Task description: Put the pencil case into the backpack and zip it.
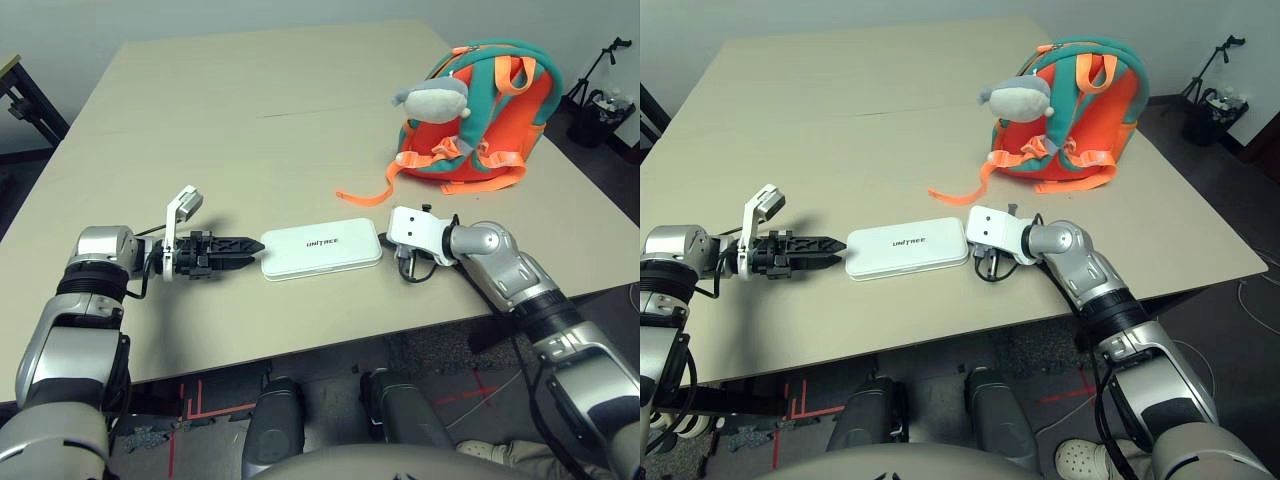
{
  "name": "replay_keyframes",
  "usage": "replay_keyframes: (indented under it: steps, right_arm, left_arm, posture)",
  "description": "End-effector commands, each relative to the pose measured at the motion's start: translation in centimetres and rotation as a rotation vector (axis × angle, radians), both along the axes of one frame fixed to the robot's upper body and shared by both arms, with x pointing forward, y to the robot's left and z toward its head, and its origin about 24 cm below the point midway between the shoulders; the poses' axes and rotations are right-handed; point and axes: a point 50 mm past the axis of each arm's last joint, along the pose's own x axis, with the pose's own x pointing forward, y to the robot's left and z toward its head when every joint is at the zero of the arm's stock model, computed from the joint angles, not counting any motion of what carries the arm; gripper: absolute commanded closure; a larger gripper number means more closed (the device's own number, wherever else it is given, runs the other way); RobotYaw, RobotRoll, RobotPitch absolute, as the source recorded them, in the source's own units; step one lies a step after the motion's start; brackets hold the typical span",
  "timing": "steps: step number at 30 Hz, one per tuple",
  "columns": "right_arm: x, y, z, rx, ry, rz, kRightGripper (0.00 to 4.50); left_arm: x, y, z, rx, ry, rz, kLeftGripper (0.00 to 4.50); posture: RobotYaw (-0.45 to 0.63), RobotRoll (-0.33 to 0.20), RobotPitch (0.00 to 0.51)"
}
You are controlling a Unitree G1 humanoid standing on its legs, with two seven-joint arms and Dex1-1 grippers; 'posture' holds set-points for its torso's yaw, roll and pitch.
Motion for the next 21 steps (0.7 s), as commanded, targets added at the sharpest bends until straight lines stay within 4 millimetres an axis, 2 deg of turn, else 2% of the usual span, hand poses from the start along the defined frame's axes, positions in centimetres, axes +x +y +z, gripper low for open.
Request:
replay_keyframes:
  steps: [1, 13, 21]
  right_arm:
    - [-0.3, 2.2, 0.5, 0.011, 0.020, 0.088, 4.49]
    - [-0.7, 5.2, 1.2, 0.028, 0.051, 0.183, 4.49]
    - [-0.9, 6.1, 1.1, 0.035, 0.053, 0.206, 4.49]
  left_arm:
    - [0.1, 0.1, -0.3, 0.040, 0.016, 0.007, 0.00]
    - [0.1, 0.1, -0.4, 0.039, 0.012, 0.015, 0.00]
    - [0.1, -0.1, -0.3, 0.030, 0.013, 0.011, 0.00]
  posture:
    - [-0.11, 0.000, 0.074]
    - [-0.11, 0.000, 0.075]
    - [-0.11, 0.000, 0.074]
